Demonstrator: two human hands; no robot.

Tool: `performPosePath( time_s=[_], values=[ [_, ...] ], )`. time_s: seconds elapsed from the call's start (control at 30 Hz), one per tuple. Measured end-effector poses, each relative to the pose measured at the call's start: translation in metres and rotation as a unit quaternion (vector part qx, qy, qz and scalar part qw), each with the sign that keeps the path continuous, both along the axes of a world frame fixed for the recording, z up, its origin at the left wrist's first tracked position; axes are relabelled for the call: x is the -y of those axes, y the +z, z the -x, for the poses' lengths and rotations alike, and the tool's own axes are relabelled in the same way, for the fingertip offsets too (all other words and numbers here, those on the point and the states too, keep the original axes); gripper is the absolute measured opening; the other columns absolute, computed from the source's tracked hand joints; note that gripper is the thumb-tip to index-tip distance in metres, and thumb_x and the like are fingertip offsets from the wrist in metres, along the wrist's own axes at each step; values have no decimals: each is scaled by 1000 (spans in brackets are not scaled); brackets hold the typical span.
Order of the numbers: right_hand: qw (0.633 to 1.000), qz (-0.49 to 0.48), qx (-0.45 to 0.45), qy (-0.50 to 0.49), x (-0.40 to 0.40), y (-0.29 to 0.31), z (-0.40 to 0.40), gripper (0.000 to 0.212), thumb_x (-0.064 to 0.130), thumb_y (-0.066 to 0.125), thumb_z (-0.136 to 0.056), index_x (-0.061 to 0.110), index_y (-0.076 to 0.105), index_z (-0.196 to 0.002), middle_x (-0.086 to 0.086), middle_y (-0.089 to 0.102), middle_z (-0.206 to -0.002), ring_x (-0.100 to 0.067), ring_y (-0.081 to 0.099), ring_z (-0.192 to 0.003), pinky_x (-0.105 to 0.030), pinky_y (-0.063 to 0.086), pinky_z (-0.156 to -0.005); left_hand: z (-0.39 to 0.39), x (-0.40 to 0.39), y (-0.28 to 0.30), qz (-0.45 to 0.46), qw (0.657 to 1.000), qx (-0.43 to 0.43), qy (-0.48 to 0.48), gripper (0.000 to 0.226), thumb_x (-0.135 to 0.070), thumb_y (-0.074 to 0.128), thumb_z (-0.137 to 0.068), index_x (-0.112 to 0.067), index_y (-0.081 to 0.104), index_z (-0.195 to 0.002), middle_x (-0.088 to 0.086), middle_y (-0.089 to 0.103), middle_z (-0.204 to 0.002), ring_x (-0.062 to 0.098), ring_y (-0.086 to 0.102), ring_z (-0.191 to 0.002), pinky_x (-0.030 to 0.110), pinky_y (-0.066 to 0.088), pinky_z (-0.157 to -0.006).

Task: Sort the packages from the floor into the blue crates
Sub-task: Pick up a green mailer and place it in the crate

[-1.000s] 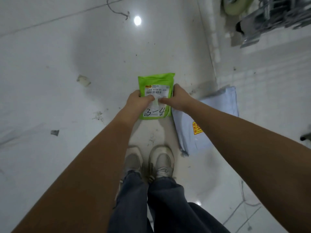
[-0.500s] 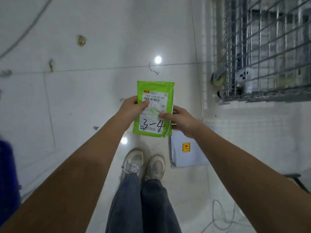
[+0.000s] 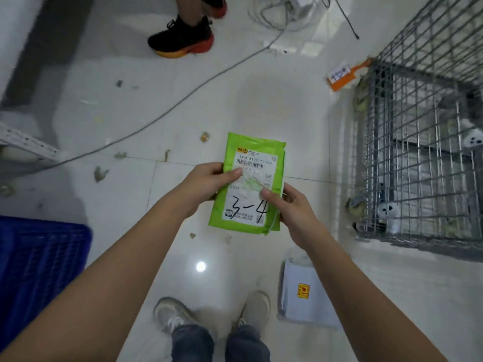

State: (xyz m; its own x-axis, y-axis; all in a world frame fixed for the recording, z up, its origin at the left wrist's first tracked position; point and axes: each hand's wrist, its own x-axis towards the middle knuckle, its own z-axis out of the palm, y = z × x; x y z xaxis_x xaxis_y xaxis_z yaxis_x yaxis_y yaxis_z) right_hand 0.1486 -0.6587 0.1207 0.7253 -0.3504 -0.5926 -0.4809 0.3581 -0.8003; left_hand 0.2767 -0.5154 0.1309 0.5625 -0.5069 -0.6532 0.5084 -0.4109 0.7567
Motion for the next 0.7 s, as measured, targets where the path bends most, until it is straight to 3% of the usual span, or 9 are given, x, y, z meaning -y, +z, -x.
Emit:
performPosePath(
  time_s=[0.07,0.2,0.37,0.47,0.53,0.6,0.7],
  values=[
    [1000,-2,10,9,-18,8,-16,16,15,67,-84,22,68,-99,-2,74,-99,-21,71,-91,-31,58,-72,-7,-20,8,13,999,15,42,8,-27,66,-85,-19,68,-88,-3,72,-83,2,68,-60,15,53,-52],
    [999,-36,20,12,-63,18,-46,18,18,64,-87,19,67,-104,-6,74,-99,-24,70,-87,-33,58,-69,-19,-68,20,32,986,26,164,7,-25,66,-85,-19,68,-88,1,71,-87,10,68,-67,21,56,-62],
    [992,-112,35,36,-131,34,-75,24,13,60,-87,11,62,-111,-12,68,-109,-24,67,-92,-32,57,-75,-35,-139,41,82,941,29,328,6,-24,64,-87,-21,68,-89,-4,74,-84,11,71,-71,24,58,-63],
    [985,-152,60,54,-176,56,-98,36,17,63,-79,11,60,-114,-10,68,-110,-23,67,-94,-32,57,-80,-41,-190,67,118,915,41,384,5,-20,63,-87,-22,67,-90,-7,76,-82,10,72,-75,23,57,-60],
    [982,-165,74,57,-197,72,-109,31,14,59,-85,12,59,-116,-5,71,-109,-20,69,-92,-31,58,-77,-39,-215,84,135,905,51,401,9,-15,64,-87,-21,66,-93,-5,76,-84,13,73,-78,24,56,-60],
    [980,-153,66,109,-251,115,-130,25,10,53,-92,14,59,-116,-1,72,-105,-17,70,-88,-29,57,-72,-31,-279,125,141,885,70,437,12,-12,64,-86,-19,65,-95,-3,76,-87,15,73,-80,25,56,-61],
    [975,-84,78,189,-272,144,-149,23,9,49,-95,17,59,-114,-2,70,-106,-18,68,-91,-34,57,-76,-22,-313,155,132,864,78,479,11,-9,63,-85,-17,64,-91,-3,74,-83,12,71,-71,27,57,-60]
  ],
)
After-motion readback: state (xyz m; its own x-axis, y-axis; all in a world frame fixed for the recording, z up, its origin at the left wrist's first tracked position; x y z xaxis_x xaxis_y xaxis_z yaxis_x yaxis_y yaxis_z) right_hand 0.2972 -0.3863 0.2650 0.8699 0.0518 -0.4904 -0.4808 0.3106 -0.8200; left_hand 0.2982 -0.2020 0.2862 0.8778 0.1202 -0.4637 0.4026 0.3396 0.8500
